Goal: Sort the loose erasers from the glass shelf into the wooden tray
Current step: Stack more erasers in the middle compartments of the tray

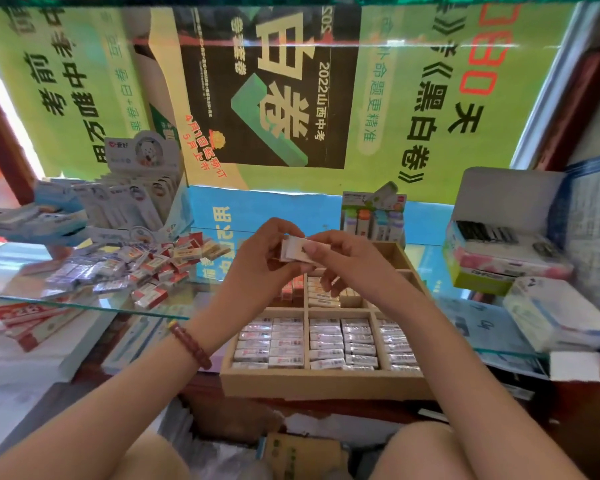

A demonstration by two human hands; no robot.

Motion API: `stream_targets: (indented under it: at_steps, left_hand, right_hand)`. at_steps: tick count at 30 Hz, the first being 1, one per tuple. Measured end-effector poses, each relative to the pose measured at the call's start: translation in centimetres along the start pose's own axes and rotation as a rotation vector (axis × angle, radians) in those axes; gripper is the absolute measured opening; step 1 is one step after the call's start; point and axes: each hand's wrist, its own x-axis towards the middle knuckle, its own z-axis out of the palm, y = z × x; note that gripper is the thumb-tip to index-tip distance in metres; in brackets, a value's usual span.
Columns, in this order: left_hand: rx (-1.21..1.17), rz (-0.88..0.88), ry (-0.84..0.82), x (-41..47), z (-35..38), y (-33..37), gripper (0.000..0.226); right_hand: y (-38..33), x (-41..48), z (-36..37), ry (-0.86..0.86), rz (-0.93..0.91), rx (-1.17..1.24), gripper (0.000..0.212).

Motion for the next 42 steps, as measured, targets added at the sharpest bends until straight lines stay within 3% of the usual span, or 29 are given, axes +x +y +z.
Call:
stream_targets:
  at_steps: [5, 12, 14, 18, 20, 25, 32, 37, 42]
  left_hand:
    - [0.071, 0.065, 0.000, -0.1, 0.7, 0.5, 0.039]
    - [0.148, 0.158, -0.204, 1.0, 2.3, 0.5, 0.042]
    - [0.166, 0.155, -0.220, 1.2, 3.6, -0.1, 0.041]
    - [0.348, 0.099, -0.293, 1.8, 5.9, -1.9, 0.042]
    - [0.421, 0.089, -0.342, 2.1, 7.1, -2.5, 0.035]
    - [0.534, 0.060, -0.412, 2.3, 9.9, -2.8, 0.030]
    - [0.596, 0.097, -0.460, 2.5, 11.2, -2.9, 0.034]
    - [0.598, 0.073, -0.487, 2.5, 11.4, -3.1, 0.031]
    - [0.602, 0.056, -0.519, 2.4, 11.1, -3.3, 0.029]
  right_hand:
    - [-0.3, -0.5, -1.2, -0.046, 0.010, -0.081, 0.023]
    - [0.7, -1.5, -4.2, -0.062, 0.046, -0.205, 0.014]
    - [1.5, -1.3, -5.2, 0.097, 0.089, -0.240, 0.014]
    - [4.9, -0.6, -7.8, 0.625, 0.195, -0.433, 0.024]
    - [6.6, -0.7, -8.7, 0.749, 0.247, -0.509, 0.033]
    - [9.0, -0.4, -8.8, 0.661, 0.292, -0.681, 0.027]
    - [9.8, 0.6, -7.8, 0.503, 0.364, -1.084, 0.043]
    - [10.9, 1.2, -7.7, 0.451, 0.382, -1.055, 0.047]
    - [10.2, 0.5, -9.6, 0.509, 0.365, -0.834, 0.025]
